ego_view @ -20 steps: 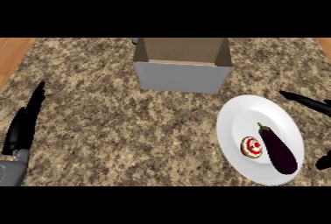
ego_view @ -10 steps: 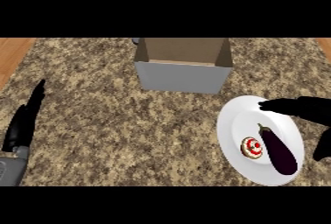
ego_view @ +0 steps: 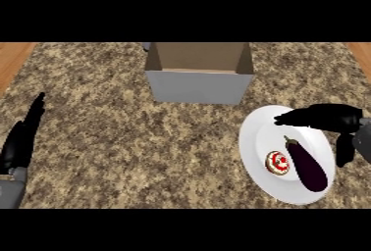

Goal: Pick the eggplant from the plate and place it in the cardboard box

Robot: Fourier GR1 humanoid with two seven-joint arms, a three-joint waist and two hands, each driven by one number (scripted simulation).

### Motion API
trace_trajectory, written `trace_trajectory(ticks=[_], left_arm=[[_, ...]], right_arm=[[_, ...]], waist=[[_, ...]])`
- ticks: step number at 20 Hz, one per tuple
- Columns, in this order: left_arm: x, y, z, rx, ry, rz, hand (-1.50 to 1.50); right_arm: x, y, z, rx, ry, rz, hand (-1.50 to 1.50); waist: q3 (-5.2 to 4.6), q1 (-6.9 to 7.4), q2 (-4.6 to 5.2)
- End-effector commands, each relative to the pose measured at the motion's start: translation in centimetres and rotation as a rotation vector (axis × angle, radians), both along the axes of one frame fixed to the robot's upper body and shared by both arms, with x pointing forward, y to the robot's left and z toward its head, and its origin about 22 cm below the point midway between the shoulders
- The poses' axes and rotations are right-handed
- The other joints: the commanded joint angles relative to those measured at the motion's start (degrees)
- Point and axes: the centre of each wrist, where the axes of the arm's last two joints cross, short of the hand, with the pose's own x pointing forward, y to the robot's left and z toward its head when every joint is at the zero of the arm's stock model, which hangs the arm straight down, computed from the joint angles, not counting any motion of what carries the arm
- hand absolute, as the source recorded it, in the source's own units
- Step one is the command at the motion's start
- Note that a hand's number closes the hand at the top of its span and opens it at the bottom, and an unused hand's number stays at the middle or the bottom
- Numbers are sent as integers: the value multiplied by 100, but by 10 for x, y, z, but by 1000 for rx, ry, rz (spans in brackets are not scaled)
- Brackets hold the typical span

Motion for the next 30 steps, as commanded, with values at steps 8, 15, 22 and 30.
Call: trace_trajectory(ticks=[8, 15, 22, 30], left_arm=[[0, -8, 1, -6, 3, 25, 0], [2, -14, 17, 1, -8, 15, 0], [-18, 3, -4, 16, -2, 29, 0], [-23, 14, 2, -5, 19, 36, 0]], right_arm=[[11, 9, -20, -3, 116, 85, -150], [10, 35, -26, 83, 174, 124, -150], [-4, 29, -17, 139, 184, 167, -150], [-27, 49, -25, -54, 151, 144, -150]], waist=[[-2, -112, -27], [-3, -128, -43], [-9, -173, -50], [-8, -193, -62]])
